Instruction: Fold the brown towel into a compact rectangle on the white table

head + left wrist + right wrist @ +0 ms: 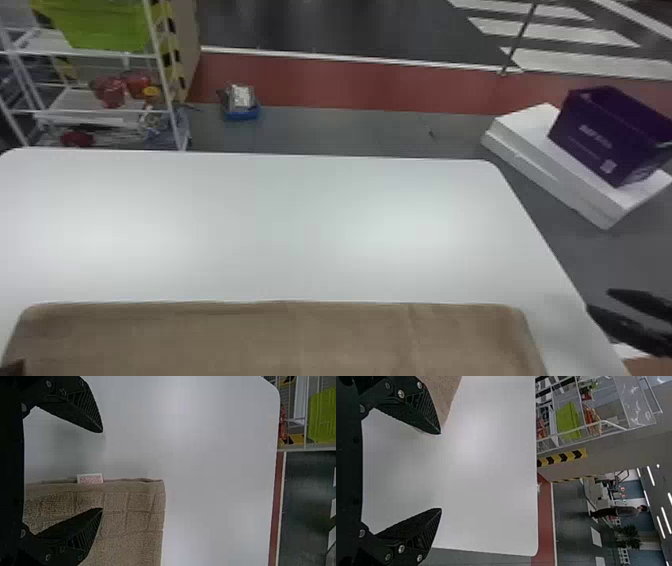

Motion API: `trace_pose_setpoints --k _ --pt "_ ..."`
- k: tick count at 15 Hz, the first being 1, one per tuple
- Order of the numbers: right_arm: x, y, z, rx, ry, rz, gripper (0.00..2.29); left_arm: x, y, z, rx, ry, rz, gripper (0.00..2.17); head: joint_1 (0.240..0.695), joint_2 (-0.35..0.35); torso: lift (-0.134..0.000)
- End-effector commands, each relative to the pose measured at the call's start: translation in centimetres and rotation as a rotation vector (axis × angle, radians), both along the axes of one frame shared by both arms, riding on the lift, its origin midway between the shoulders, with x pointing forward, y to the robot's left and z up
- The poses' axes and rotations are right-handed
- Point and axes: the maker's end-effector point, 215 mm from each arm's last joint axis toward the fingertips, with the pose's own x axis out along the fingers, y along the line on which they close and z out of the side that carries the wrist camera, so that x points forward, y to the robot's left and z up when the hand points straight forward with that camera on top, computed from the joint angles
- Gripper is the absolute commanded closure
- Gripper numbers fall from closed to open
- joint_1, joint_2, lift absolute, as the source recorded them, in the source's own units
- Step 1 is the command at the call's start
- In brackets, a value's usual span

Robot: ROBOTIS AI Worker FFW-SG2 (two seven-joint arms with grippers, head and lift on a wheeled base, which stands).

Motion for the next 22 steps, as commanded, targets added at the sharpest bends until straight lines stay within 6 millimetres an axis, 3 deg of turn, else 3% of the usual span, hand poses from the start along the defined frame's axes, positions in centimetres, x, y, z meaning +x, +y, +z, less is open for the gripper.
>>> trace_pose_setpoints --k 1,11,14,18,22 --pt "0.1 0.2 0.0 0.000 -0.004 0.008 0.22 -0.2 -0.1 -0.1 -0.008 0.007 0.004 0.27 0.695 -0.164 -0.123" --pt "0.1 0.1 0.3 0.002 -0.028 0.010 0.22 0.2 -1.9 -1.2 -0.021 0.033 -0.023 0.28 0.695 -0.185 -0.123" --pt "0.1 0.1 0.4 0.001 -0.037 0.011 0.22 0.2 -2.0 -0.8 -0.011 0.029 -0.027 0.50 0.695 -0.191 -0.123" --pt "0.2 0.0 0.6 0.003 -0.056 0.014 0.22 0.0 -1.8 0.4 0.010 0.014 -0.022 1.38 0.695 -0.195 -0.123" --pt "0.4 0.4 1.0 0.003 -0.087 0.023 0.22 0.3 -1.8 0.9 0.003 0.013 -0.006 1.42 0.695 -0.190 -0.123"
